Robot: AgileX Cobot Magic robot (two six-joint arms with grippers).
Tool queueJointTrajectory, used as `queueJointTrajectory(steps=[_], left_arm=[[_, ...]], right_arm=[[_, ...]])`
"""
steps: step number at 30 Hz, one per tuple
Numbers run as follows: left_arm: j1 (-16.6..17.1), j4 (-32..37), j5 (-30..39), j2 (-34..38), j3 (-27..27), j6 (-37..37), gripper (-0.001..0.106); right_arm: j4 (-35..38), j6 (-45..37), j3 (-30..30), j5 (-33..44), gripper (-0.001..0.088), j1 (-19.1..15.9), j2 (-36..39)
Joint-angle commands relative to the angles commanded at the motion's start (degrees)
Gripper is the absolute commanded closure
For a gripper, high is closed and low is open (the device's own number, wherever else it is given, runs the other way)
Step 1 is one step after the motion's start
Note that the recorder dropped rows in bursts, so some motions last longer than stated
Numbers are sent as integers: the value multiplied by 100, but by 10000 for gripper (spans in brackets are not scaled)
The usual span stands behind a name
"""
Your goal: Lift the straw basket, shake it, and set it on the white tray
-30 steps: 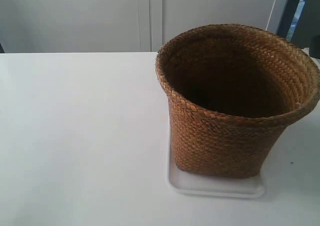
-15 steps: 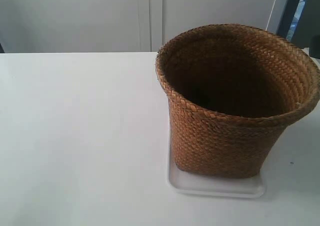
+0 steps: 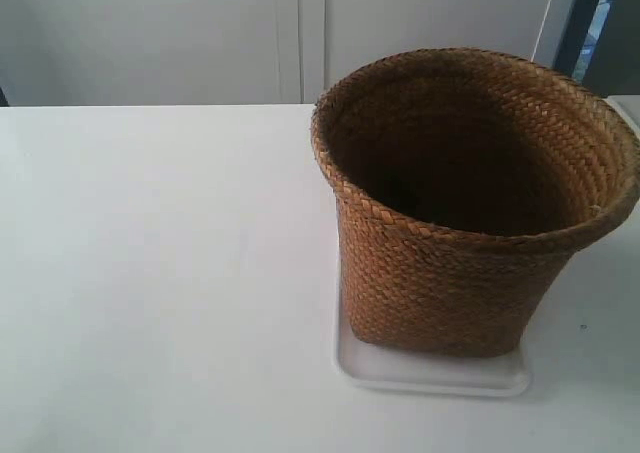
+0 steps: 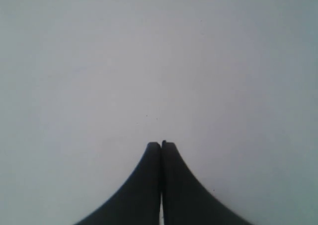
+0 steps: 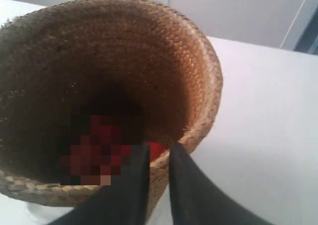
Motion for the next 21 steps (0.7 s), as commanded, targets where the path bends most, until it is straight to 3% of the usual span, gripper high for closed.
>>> queueJointTrajectory(steps=[7,10,14,18,21], left_arm=[[0,0,0,0,0,0,1053],[0,0,0,0,0,0,1053],[0,0,0,0,0,0,1053],[0,0,0,0,0,0,1053],[0,0,0,0,0,0,1053]], right_arm=[[-87,0,1762,-1587,719,0,-1083],[-87,0,2388,-1911,719,0,-1488],[-87,0,3297,-1944,719,0,-2282],[-124,12,3297,-1301,719,0,-2989],[-164,-55,3297,-973,719,0,-2989]])
